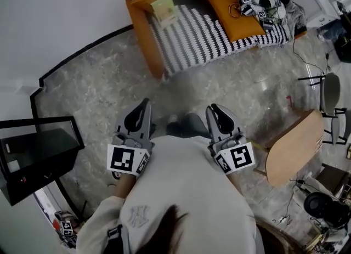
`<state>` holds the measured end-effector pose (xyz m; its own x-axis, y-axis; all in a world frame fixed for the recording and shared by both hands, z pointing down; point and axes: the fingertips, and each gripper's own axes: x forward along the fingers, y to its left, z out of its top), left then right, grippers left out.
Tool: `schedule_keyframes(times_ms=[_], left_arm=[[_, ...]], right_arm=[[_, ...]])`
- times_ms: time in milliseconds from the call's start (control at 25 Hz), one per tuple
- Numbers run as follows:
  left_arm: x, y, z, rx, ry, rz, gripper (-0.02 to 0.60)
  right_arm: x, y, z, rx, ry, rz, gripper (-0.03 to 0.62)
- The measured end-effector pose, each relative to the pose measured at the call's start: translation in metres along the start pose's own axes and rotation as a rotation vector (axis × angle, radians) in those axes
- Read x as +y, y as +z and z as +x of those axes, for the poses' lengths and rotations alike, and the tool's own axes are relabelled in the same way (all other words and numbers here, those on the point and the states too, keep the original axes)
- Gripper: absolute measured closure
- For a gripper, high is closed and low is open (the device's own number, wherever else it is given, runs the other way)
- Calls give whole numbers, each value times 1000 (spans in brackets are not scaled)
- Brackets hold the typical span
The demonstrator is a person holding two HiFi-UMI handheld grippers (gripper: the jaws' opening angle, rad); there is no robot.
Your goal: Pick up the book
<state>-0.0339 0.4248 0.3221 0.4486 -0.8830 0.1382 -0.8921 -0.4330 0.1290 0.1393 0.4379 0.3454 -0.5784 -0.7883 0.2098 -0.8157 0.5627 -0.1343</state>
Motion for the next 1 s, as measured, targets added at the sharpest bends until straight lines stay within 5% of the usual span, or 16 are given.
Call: schedule_keyframes(times_ms=[480, 1000], left_arm=[[19, -6, 33, 34, 76, -12, 572], [16, 27, 154, -38, 161, -27, 572]], right_arm=[[-34, 2, 41, 35, 55, 23, 537], [-151, 47, 102, 9, 115, -15, 537]])
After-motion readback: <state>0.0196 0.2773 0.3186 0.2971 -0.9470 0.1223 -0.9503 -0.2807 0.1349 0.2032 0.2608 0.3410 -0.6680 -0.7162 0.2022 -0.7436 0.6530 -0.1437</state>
